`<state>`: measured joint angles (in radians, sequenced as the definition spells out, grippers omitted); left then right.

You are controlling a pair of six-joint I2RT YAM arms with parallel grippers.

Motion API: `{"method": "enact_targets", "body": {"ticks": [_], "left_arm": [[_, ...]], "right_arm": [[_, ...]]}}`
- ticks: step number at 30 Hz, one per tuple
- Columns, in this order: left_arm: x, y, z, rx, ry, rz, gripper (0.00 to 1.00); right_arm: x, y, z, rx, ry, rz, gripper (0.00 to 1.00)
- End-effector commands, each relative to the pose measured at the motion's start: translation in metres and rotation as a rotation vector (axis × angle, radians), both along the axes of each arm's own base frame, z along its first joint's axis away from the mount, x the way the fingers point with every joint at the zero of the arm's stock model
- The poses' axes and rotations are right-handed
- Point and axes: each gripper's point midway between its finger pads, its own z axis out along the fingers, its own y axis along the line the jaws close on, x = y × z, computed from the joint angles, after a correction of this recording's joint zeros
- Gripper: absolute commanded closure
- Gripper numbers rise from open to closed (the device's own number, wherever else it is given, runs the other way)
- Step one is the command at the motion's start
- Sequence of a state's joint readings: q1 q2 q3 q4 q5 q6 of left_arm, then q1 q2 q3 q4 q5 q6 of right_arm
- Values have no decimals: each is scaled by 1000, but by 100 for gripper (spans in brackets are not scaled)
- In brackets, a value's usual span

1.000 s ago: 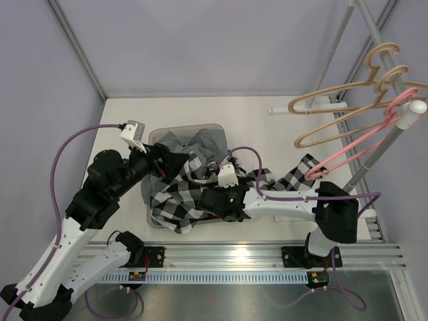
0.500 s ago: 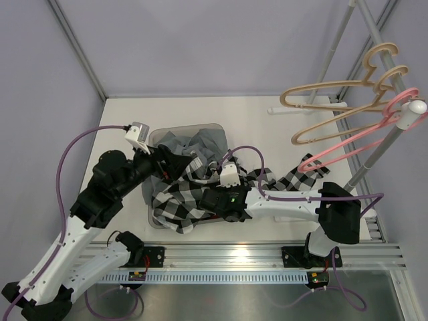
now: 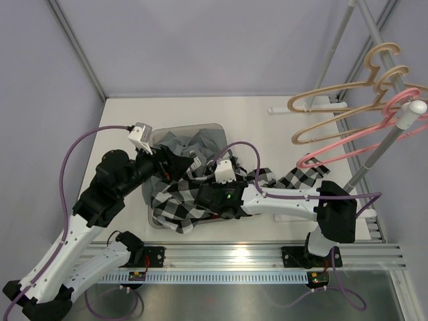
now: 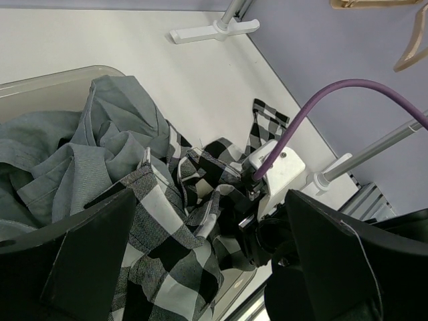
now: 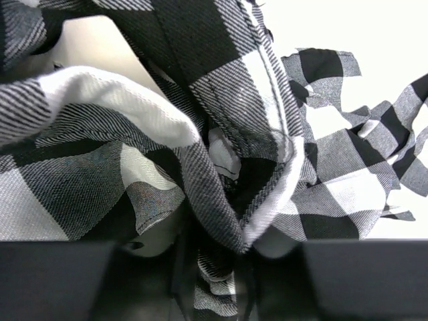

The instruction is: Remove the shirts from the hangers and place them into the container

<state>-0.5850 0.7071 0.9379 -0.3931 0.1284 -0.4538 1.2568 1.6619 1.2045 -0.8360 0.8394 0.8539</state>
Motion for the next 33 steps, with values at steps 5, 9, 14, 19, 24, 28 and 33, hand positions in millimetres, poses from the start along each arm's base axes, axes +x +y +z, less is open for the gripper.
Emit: {"method": "enact_targets", "body": {"ticks": [5,9,14,19,24,28,33], "left_arm": [[-2,-5,5,-25,-27,-32,1],[-2,-3,0,-18,-17,-21,1],[7,15,-21,22,33,98,1],[14,42,-33,24,94,276,1],[9,54,-30,27,93,318,1],[4,72,-30,34,89,390,1],[-6,88,-31,24,74,433,1]], "right_arm": [[7,5,7,7,-52,-16,75],[14,10,23,-6,-91,-4,100],[32,21,77,-54,-196,71,100],[48,65,169,53,-297,274,100],[64,102,259,222,-331,473,100],[66,124,295,190,-332,619,100],[73,135,366,324,-421,729,100]]}}
